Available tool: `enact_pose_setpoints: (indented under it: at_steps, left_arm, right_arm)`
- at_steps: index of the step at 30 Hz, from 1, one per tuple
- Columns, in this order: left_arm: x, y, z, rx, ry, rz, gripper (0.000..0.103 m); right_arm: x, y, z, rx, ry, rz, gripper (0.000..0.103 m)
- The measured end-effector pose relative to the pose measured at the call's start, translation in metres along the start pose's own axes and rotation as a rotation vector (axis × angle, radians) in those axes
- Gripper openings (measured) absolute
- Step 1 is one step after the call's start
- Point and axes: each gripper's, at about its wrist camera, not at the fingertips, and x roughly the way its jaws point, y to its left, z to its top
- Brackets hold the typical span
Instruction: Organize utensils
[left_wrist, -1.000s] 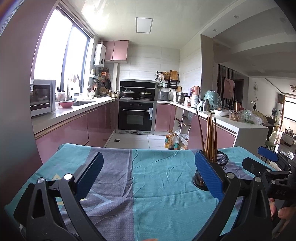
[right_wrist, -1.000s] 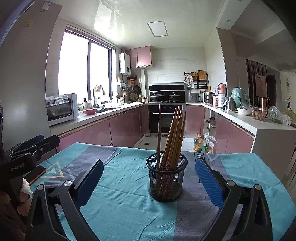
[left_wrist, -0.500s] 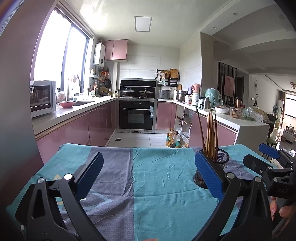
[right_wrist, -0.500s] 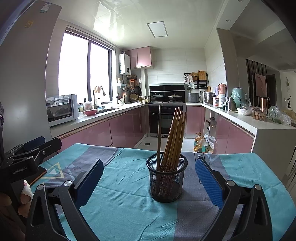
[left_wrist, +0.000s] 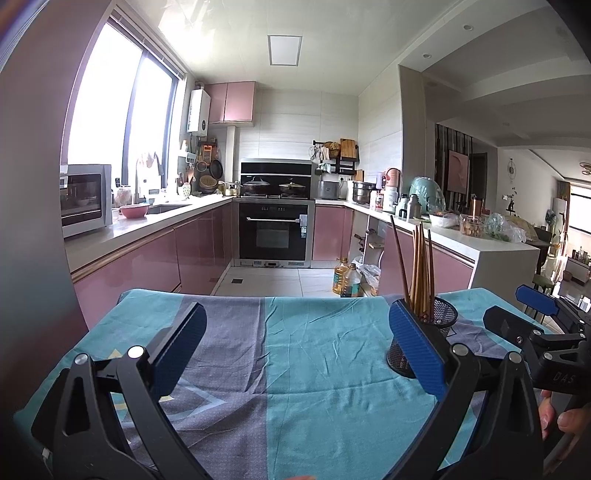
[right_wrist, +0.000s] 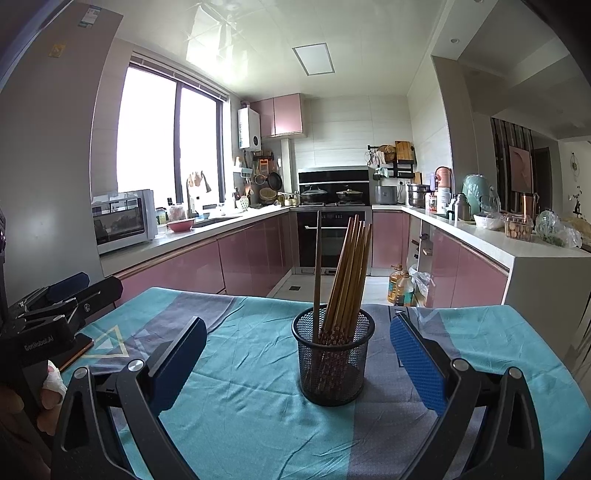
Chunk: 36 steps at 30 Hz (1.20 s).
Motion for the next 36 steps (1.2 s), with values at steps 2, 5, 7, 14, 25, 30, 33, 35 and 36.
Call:
enact_pose_setpoints:
  at_steps: [2, 5, 7, 14, 25, 30, 33, 35, 36]
  left_arm:
    - [0.0004, 0.0003, 0.0002, 0.000, 0.001, -0.001, 0.097]
    - [0.0005, 0.0005, 0.0005, -0.001, 0.000, -0.002, 0.097]
    - [0.0006, 0.0005, 0.0005, 0.000, 0.000, -0.002, 0.097]
    - [0.0010, -0.0001, 0.0016, 0.003, -0.008, 0.001, 0.097]
    - [0.0010, -0.0018, 0.0025, 0.005, -0.012, 0.000, 0.097]
    - [0.0015, -0.0015, 0.0026, 0.005, -0.013, 0.000, 0.097]
    - [0.0010, -0.0020, 0.0022, 0.005, -0.013, 0.001, 0.097]
    - [0.0009, -0.0026, 0.0031, 0.007, -0.016, 0.002, 0.097]
    - [0.0017, -0.0023, 0.0035, 0.008, -0.017, 0.003, 0.097]
  right_arm:
    - [-0.0003, -0.0001, -0.0004, -0.002, -0.001, -0.002, 0.096]
    - [-0.0001, 0.0002, -0.0005, -0.002, -0.003, 0.000, 0.096]
    - [-0.0009, 0.0003, -0.0004, -0.002, -0.006, 0.001, 0.096]
    - [-0.0023, -0.0002, 0.0004, -0.002, -0.013, 0.000, 0.096]
    - [-0.0029, -0.0005, 0.0010, -0.001, -0.013, 0.000, 0.096]
    - [-0.0026, -0.0006, 0.0010, -0.001, -0.013, 0.001, 0.096]
    - [-0.0026, -0.0005, 0.0009, -0.002, -0.014, 0.000, 0.096]
    - [-0.0034, -0.0004, 0.0015, -0.001, -0.015, 0.000, 0.096]
    - [-0.0039, -0.0006, 0.0015, -0.001, -0.015, -0.001, 0.096]
